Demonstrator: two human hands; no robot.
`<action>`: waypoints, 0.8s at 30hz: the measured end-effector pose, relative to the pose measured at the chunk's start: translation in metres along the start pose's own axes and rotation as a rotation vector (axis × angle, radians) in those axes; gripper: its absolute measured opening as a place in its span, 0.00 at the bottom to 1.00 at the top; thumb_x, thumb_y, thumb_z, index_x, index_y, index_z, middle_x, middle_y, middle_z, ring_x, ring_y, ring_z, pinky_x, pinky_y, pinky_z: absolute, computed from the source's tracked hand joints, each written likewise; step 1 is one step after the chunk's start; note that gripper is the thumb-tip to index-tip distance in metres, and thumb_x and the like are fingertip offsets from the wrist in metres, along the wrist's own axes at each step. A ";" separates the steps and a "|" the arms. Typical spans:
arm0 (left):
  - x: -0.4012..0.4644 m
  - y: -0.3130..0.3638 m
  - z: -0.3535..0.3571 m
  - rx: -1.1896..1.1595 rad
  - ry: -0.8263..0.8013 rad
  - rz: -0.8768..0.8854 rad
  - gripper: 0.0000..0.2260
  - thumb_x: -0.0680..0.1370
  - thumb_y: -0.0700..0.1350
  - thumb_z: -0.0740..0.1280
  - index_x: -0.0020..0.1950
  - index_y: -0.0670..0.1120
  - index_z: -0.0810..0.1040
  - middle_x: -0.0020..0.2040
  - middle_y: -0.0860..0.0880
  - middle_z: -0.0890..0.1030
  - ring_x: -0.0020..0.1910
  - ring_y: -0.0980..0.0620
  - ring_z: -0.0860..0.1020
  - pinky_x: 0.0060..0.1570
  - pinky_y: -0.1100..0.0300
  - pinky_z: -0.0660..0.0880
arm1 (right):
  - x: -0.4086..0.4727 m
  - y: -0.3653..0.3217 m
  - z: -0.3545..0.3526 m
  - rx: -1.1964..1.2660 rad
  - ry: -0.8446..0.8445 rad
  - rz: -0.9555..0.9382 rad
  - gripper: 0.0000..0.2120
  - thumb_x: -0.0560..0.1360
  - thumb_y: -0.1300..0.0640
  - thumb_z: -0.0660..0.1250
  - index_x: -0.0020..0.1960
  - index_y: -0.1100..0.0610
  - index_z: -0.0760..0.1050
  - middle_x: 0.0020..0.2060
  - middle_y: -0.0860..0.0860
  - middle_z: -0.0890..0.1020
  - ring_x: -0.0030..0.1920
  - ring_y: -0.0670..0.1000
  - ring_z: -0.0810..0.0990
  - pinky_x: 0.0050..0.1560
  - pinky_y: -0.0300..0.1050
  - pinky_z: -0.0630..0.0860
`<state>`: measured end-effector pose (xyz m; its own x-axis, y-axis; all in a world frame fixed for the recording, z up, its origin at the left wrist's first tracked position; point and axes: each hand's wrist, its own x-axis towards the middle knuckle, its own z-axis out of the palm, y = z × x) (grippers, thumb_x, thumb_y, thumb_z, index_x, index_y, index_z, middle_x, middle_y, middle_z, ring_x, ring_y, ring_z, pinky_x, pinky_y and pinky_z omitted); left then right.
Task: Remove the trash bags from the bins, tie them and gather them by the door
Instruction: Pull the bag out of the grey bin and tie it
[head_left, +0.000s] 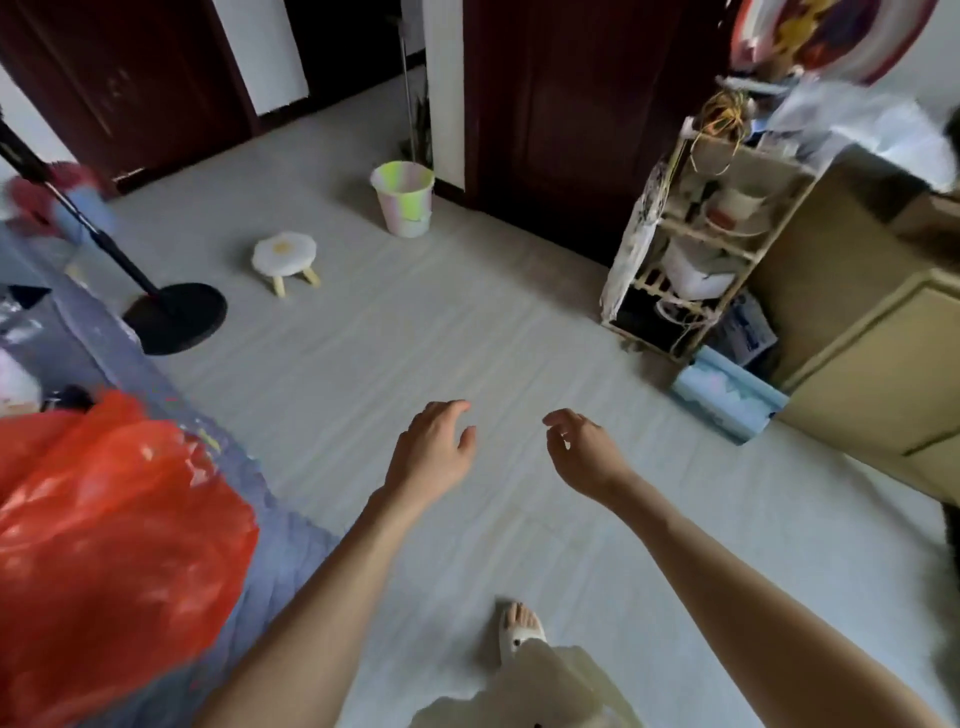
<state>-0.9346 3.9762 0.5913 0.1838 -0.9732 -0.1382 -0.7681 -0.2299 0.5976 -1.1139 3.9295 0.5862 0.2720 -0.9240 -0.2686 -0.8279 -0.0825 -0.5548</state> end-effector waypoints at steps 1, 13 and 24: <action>0.021 0.003 -0.007 -0.003 0.003 -0.013 0.17 0.78 0.45 0.61 0.66 0.44 0.70 0.65 0.43 0.73 0.66 0.45 0.71 0.64 0.51 0.67 | 0.023 -0.006 -0.009 -0.006 -0.006 -0.007 0.15 0.77 0.58 0.55 0.62 0.58 0.71 0.60 0.57 0.77 0.60 0.58 0.75 0.61 0.47 0.71; 0.341 -0.095 -0.153 -0.057 0.228 -0.233 0.18 0.78 0.47 0.61 0.67 0.45 0.70 0.66 0.45 0.73 0.65 0.47 0.71 0.65 0.54 0.68 | 0.394 -0.191 -0.021 -0.071 -0.142 -0.266 0.15 0.78 0.58 0.55 0.62 0.57 0.71 0.59 0.57 0.78 0.58 0.57 0.77 0.59 0.45 0.71; 0.603 -0.247 -0.321 -0.093 0.295 -0.401 0.17 0.78 0.48 0.59 0.67 0.47 0.69 0.65 0.47 0.73 0.64 0.48 0.72 0.65 0.55 0.68 | 0.696 -0.409 0.011 -0.116 -0.280 -0.375 0.14 0.78 0.59 0.55 0.62 0.58 0.71 0.59 0.57 0.78 0.58 0.56 0.76 0.59 0.45 0.70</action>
<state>-0.4372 3.4476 0.6142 0.6288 -0.7629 -0.1502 -0.5463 -0.5710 0.6128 -0.5807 3.3245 0.6172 0.6707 -0.6881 -0.2771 -0.6923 -0.4466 -0.5667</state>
